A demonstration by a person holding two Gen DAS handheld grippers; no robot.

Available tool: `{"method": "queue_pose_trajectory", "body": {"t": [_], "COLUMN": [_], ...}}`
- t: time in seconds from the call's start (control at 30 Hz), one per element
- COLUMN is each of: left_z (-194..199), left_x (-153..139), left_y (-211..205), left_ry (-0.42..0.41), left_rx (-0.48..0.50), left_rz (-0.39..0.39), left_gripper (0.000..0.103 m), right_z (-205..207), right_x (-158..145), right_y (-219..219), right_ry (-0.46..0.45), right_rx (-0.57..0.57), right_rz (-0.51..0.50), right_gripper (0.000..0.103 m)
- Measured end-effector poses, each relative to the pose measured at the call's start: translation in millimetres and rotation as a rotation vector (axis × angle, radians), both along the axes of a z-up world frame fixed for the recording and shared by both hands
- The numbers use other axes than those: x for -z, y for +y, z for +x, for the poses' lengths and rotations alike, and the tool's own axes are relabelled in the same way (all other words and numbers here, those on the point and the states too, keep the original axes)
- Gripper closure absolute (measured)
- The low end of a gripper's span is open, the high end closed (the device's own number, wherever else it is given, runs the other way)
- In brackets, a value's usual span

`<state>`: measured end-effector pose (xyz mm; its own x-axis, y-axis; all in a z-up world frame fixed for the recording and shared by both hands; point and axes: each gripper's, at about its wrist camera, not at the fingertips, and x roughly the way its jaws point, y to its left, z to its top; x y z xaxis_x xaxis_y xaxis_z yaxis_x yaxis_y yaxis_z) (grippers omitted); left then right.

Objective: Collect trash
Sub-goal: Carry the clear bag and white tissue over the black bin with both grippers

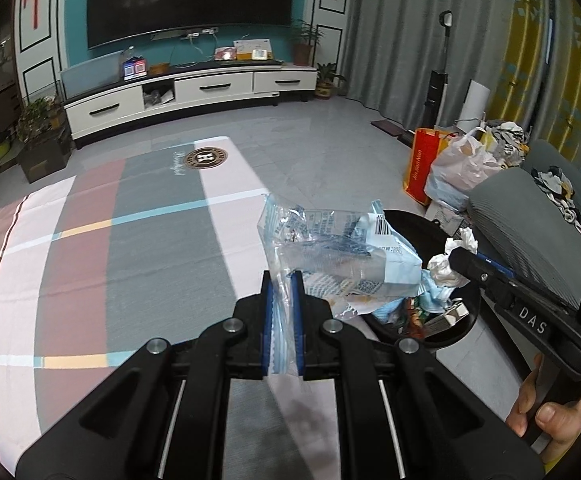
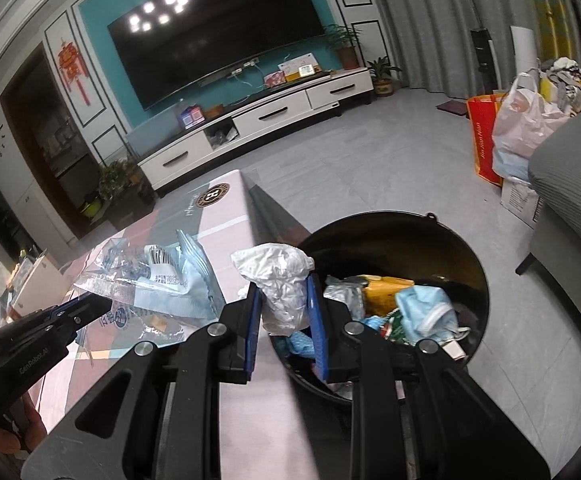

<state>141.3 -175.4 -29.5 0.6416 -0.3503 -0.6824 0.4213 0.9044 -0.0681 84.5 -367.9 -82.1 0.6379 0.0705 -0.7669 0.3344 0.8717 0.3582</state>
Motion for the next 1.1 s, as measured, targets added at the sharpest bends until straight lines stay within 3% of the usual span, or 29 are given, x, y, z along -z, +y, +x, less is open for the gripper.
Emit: {"method": "queue_pose_trajectory", "body": {"t": [0.77,1.1], "left_z": [6,15], "left_x": [16,33], "left_y": [-74,-114], "left_ry": [-0.008,-0.015], "left_rx": [0.085,0.11], "left_rz": [0.06,0.128], "left_gripper": [0.092,0.092], "right_z": [-31,-32], "right_x": [15,28], "right_y": [-60,-73], "right_ry": [0.049,0.083], "right_rx": [0.134,0.167], "right_rz": [0.0,0.021], "right_gripper": [0.079,0.079]}}
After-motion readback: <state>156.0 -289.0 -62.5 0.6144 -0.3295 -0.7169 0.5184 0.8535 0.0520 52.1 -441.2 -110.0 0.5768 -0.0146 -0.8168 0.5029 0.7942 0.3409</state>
